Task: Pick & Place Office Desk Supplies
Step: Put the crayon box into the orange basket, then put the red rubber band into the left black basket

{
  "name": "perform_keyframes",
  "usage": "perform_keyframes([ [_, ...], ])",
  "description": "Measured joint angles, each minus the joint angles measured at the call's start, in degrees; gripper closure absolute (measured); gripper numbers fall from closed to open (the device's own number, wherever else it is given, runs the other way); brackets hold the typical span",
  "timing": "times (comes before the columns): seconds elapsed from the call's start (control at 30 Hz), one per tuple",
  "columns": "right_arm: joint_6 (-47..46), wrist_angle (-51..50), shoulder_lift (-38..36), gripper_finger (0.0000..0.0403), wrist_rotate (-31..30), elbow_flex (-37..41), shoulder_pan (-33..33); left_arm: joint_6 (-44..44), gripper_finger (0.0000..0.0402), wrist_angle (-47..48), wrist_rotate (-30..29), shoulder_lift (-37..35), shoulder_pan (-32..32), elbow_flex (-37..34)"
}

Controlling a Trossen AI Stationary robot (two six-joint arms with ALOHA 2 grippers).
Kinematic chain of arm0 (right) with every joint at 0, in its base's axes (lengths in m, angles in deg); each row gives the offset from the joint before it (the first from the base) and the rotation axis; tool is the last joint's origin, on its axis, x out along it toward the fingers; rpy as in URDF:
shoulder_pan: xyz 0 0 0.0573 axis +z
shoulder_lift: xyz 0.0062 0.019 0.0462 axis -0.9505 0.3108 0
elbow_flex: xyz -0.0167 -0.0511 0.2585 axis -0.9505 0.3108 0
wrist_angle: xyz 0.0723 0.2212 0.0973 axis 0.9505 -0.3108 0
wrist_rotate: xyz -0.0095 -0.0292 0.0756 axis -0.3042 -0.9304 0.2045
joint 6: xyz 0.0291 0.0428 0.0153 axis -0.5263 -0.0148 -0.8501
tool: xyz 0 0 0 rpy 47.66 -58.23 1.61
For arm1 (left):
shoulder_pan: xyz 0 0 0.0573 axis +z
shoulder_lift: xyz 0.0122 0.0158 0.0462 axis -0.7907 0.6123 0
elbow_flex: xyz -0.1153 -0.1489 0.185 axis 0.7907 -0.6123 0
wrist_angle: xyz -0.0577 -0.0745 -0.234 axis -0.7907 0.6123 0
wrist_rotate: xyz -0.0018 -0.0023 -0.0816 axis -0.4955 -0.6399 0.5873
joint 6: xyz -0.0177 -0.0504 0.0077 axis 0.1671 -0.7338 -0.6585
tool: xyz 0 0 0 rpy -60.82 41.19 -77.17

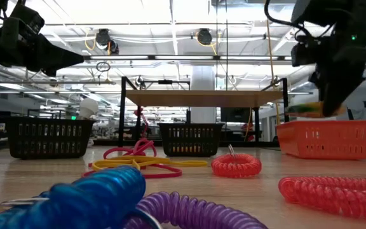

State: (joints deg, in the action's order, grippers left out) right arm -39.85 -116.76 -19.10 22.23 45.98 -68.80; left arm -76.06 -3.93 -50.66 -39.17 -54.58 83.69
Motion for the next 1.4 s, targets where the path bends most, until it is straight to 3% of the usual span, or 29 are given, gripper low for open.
perform_keyframes([
  [0.13, -0.7, 6.1, 0.6, 0.0319, 0.0, 2.0, 0.0, -0.1, 0.0382, -0.1, 0.0, 0.0, 0.0, 0.0],
  [0.47, -5.9, 5.3, 2.4, 0.0319, 0.1, 4.2, 0.0, -0.4, 0.0382, -1.0, 0.0, 0.0, 0.0, 0.0],
  [0.7, -4.2, 5.7, 3.8, 0.0316, 2.0, 4.2, 0.0, -0.2, 0.0382, -0.9, 0.0, 0.0, 0.0, 0.0],
  [1.0, -4.0, 6.2, 3.6, 0.0249, 3.1, 4.2, 0.0, 0.2, 0.0382, -0.9, 0.0, 0.0, 0.0, 0.0],
  [1.23, 0.7, 6.7, -2.1, 0.0223, 2.9, 1.4, -0.2, 0.0, 0.0382, -0.8, 2.0, 0.0, 0.0, 0.0],
  [1.4, 10.3, 18.5, -11.6, 0.0237, -0.9, 0.2, -0.2, -2.0, 0.0382, -0.2, 4.6, 0.0, 0.0, 0.0],
])
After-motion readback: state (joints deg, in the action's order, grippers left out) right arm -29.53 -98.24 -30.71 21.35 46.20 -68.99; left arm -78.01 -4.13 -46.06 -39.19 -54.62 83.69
